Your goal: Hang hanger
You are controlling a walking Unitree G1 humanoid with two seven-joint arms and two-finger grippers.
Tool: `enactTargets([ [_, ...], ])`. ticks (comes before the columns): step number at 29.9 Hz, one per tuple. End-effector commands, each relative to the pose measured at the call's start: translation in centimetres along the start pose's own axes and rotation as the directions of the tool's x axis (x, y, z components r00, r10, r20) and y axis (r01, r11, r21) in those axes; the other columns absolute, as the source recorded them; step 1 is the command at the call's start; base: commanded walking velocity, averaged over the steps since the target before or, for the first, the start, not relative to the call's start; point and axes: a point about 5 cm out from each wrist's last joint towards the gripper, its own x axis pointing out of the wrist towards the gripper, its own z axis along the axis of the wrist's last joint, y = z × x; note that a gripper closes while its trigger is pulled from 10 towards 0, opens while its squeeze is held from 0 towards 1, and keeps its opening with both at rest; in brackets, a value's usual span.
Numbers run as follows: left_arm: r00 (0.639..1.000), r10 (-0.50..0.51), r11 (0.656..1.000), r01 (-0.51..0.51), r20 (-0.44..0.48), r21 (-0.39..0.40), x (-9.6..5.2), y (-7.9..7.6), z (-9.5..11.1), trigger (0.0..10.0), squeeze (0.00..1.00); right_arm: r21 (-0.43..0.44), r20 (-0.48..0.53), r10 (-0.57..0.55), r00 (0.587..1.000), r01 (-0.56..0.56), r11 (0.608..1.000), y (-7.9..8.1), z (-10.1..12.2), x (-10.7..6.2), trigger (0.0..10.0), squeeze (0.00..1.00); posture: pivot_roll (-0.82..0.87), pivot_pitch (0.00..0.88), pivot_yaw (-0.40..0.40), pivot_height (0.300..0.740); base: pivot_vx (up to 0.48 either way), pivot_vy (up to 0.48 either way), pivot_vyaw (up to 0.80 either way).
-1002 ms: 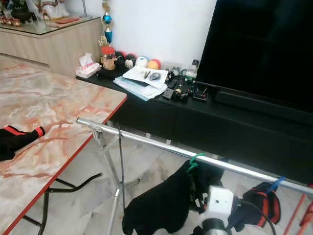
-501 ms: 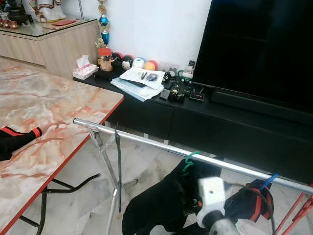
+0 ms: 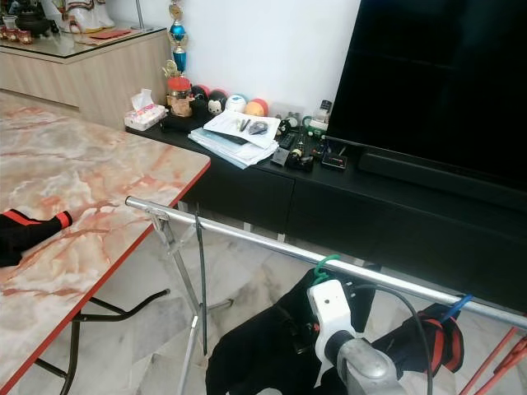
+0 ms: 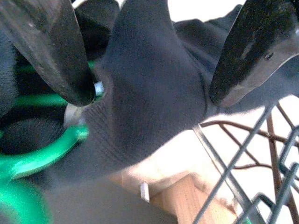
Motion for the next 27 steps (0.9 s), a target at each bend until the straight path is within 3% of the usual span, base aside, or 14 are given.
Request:
enactTargets([
  [1,1.0,-0.005,1.0,0.005,-0.021,-0.001,0.0,-0.1,-0.3,10.0,0.0,0.009,-0.057,-0.046,0.997,0.047,0.999,-0.7,-1.1,0.5,10.0,0.0,0.17,0.014,-0.059,0.74,0.0,0.0,0.0],
  [9,1.0,-0.013,1.0,0.013,-0.021,-0.001,0.0,-0.2,-0.3,10.0,0.0,0.074,-0.049,-0.119,0.992,0.122,0.99,-1.5,-1.1,1.3,10.0,0.0,0.17,0.019,-0.055,0.74,0.0,0.0,0.0],
  [16,1.0,-0.014,1.0,0.014,-0.025,0.005,0.0,-0.1,-0.2,10.0,0.0,0.127,0.035,-0.045,0.998,0.041,0.991,-1.0,-0.3,1.7,10.0,0.0,0.17,0.019,-0.054,0.74,0.0,0.0,0.0],
  [17,1.0,-0.014,1.0,0.014,-0.026,0.005,0.0,-0.1,-0.2,10.0,0.0,0.137,0.053,-0.026,0.998,0.019,0.99,-0.8,0.0,1.7,7.2,0.0,0.17,0.02,-0.054,0.74,0.0,0.0,0.0],
  [18,1.0,-0.014,1.0,0.014,-0.027,0.007,0.0,-0.1,-0.2,10.0,0.0,0.138,0.07,-0.001,0.998,-0.009,0.99,-0.6,0.3,1.7,0.6,0.0,0.17,0.02,-0.054,0.74,0.0,0.0,0.0],
  [19,0.999,-0.014,1.0,0.014,-0.029,0.009,0.0,-0.1,-0.3,10.0,0.0,0.135,0.078,0.02,0.997,-0.03,0.99,-0.4,0.4,1.6,0.0,0.0,0.17,0.02,-0.053,0.74,0.0,0.0,0.0],
  [27,0.999,-0.019,1.0,0.02,-0.035,0.013,0.0,-0.1,-0.3,10.0,0.0,0.066,0.086,0.136,0.987,-0.141,0.988,0.6,0.6,1.0,0.0,0.0,0.17,0.02,-0.053,0.74,0.0,0.0,0.0],
])
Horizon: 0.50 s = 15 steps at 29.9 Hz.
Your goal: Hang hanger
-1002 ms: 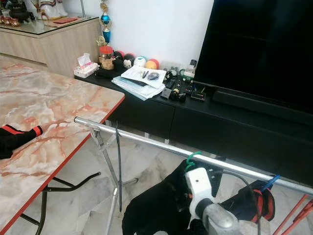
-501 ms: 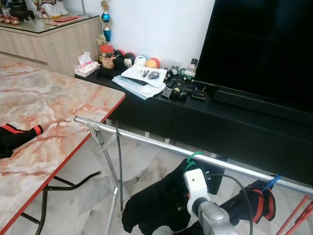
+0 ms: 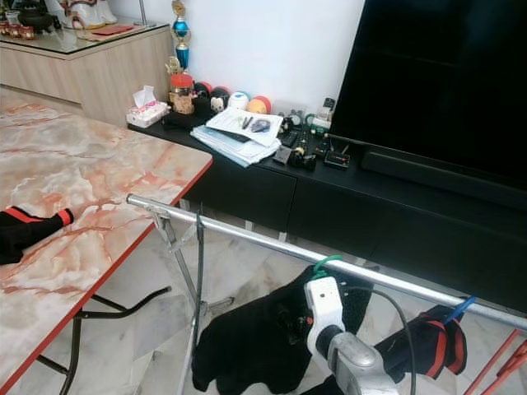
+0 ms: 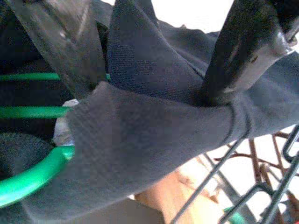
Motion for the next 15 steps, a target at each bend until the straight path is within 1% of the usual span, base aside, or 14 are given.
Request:
enactTargets([
  [1,1.0,-0.007,1.0,0.008,-0.02,0.01,0.0,0.0,-0.2,10.0,0.0,-0.018,0.024,0.023,0.999,-0.022,1.0,0.2,0.5,-0.2,0.0,0.0,0.17,0.02,-0.053,0.74,0.0,0.0,0.0],
  [3,1.0,-0.009,1.0,0.009,-0.021,0.011,0.0,0.0,-0.2,10.0,0.0,-0.022,0.028,0.036,0.999,-0.035,0.999,0.3,0.6,-0.3,0.0,0.0,0.17,0.015,-0.053,0.74,0.0,0.0,0.0],
  [4,1.0,-0.01,1.0,0.011,-0.022,0.012,0.0,0.0,-0.2,10.0,0.0,-0.04,0.042,0.089,0.995,-0.087,0.995,0.5,1.0,-0.7,0.0,0.0,0.17,0.015,-0.053,0.74,0.0,0.0,0.0],
  [5,1.0,-0.011,1.0,0.012,-0.023,0.013,0.0,0.0,-0.2,10.0,0.0,-0.054,0.039,0.115,0.993,-0.113,0.992,0.6,1.1,-1.0,0.0,0.0,0.16,0.01,-0.052,0.74,0.0,0.0,0.0],
  [10,0.999,-0.018,1.0,0.018,-0.028,0.019,0.0,-0.1,-0.2,10.0,0.0,-0.106,0.014,0.189,0.982,-0.187,0.977,0.8,1.0,-1.7,0.0,0.0,0.16,0.008,-0.051,0.74,0.0,0.0,0.0],
  [11,0.999,-0.02,1.0,0.021,-0.03,0.021,0.0,-0.1,-0.2,10.0,0.0,-0.122,-0.005,0.218,0.976,-0.217,0.969,0.9,0.8,-2.1,0.0,0.0,0.16,0.005,-0.05,0.74,0.0,0.0,0.0],
  [15,0.999,-0.026,0.999,0.026,-0.032,0.022,0.1,-0.1,-0.1,10.0,0.0,-0.148,-0.037,0.243,0.969,-0.246,0.958,0.9,0.7,-2.7,0.0,0.0,0.16,0.007,-0.05,0.74,0.0,0.0,0.0],
])
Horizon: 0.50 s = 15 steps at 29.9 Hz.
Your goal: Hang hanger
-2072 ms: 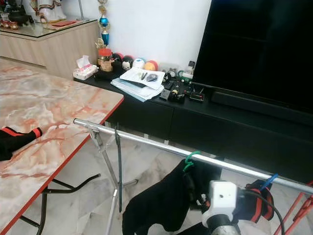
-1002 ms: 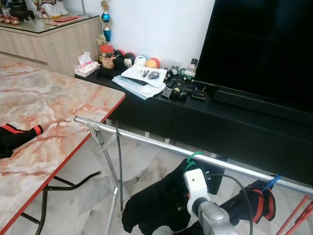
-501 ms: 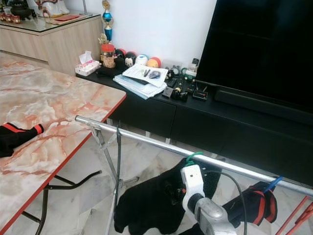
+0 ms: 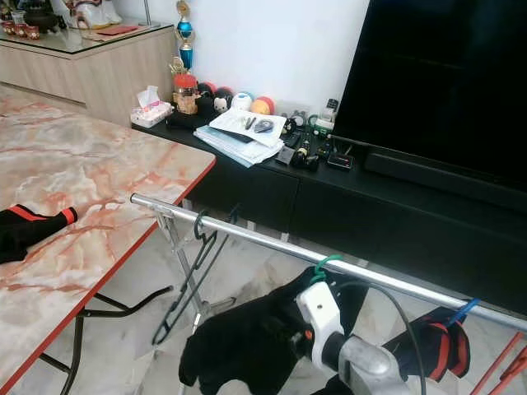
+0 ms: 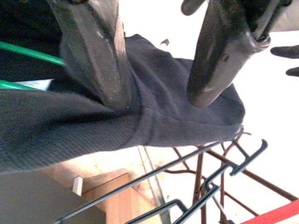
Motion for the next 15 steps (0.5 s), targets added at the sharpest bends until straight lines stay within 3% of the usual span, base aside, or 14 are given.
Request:
enactTargets([
  [1,1.0,-0.014,1.0,0.014,-0.02,0.018,0.0,-0.2,-0.3,10.0,0.0,-0.019,0.001,0.016,1.0,-0.016,1.0,0.1,0.5,-0.4,0.0,0.0,0.15,0.007,-0.05,0.74,0.0,0.0,0.0],
  [6,1.0,-0.015,1.0,0.016,-0.023,0.021,0.0,-0.1,-0.3,10.0,0.0,-0.027,-0.003,0.043,0.999,-0.043,0.999,0.5,0.6,-0.5,0.0,0.0,0.15,0.009,-0.05,0.74,0.0,0.0,0.0],
  [11,1.0,-0.014,1.0,0.014,-0.025,0.024,0.0,0.0,-0.2,10.0,0.0,-0.08,-0.05,0.136,0.989,-0.14,0.987,2.3,0.2,-0.8,0.0,0.0,0.15,0.011,-0.046,0.74,0.0,0.0,0.0],
  [15,1.0,-0.013,1.0,0.014,-0.024,0.027,0.0,0.0,-0.2,10.0,0.0,-0.101,-0.101,0.027,0.994,-0.037,0.994,1.8,-0.3,-1.2,0.0,0.0,0.15,0.012,-0.047,0.74,0.0,0.0,0.0],
])
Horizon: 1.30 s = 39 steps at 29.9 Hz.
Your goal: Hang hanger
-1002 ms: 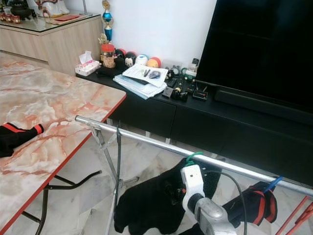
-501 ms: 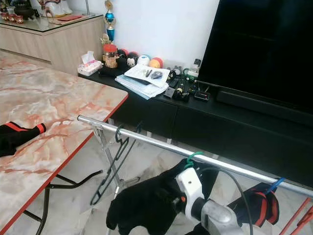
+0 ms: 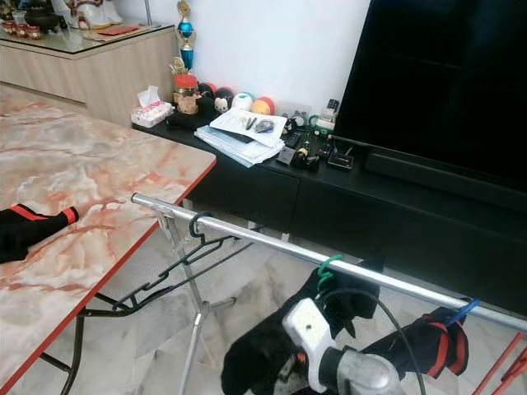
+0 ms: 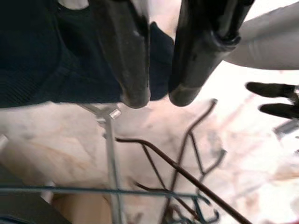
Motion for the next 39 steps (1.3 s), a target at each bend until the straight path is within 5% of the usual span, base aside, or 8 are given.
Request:
enactTargets([
  [1,1.0,-0.013,1.0,0.014,-0.027,0.02,-0.1,-0.1,-0.5,10.0,0.0,0.033,-0.04,-0.136,0.99,0.138,0.99,-0.8,-0.1,-0.7,4.5,0.0,0.14,0.015,-0.048,0.74,0.0,0.0,0.0],
  [3,1.0,-0.013,1.0,0.013,-0.027,0.02,-0.1,-0.1,-0.5,10.0,0.0,0.045,-0.051,-0.184,0.982,0.186,0.982,-1.1,-0.3,-0.9,4.5,0.0,0.14,0.015,-0.048,0.74,0.0,0.0,0.0],
  [4,1.0,-0.012,1.0,0.013,-0.026,0.021,-0.1,-0.1,-0.4,10.0,0.0,0.083,-0.072,-0.25,0.966,0.256,0.963,-1.1,-0.5,-1.5,2.0,0.0,0.13,0.018,-0.047,0.74,0.0,0.0,0.0],
  [5,1.0,-0.013,1.0,0.013,-0.025,0.021,-0.1,-0.1,-0.4,10.0,0.0,0.093,-0.091,-0.284,0.955,0.292,0.952,-0.6,-0.8,-2.0,10.0,0.0,0.12,0.021,-0.046,0.74,0.0,0.0,0.0],
  [17,1.0,-0.018,1.0,0.018,-0.01,0.022,0.0,-0.2,-0.1,10.0,0.0,0.232,0.06,-0.405,0.912,0.382,0.894,-0.7,1.7,-2.1,10.0,0.0,0.13,0.022,-0.054,0.74,0.0,0.0,0.0],
  [23,0.999,-0.023,0.999,0.022,0.04,0.046,0.0,-0.3,0.5,10.0,0.0,0.15,-0.136,-0.416,0.899,0.434,0.889,-1.0,-0.6,-2.6,10.0,0.0,0.13,0.029,-0.06,0.74,0.0,0.0,0.0],
  [27,0.997,-0.017,0.999,0.013,0.08,0.045,0.0,-0.4,0.9,10.0,0.0,0.183,-0.077,-0.347,0.935,0.356,0.916,0.4,-0.1,-2.1,10.0,0.0,0.13,0.036,-0.059,0.74,0.0,0.0,0.0],
  [39,0.997,-0.019,1.0,0.017,0.081,0.026,0.0,-0.4,0.7,10.0,0.0,0.291,-0.009,-0.465,0.885,0.447,0.846,0.4,0.2,-1.6,10.0,0.0,0.13,0.016,-0.06,0.74,0.0,0.0,0.0],
])
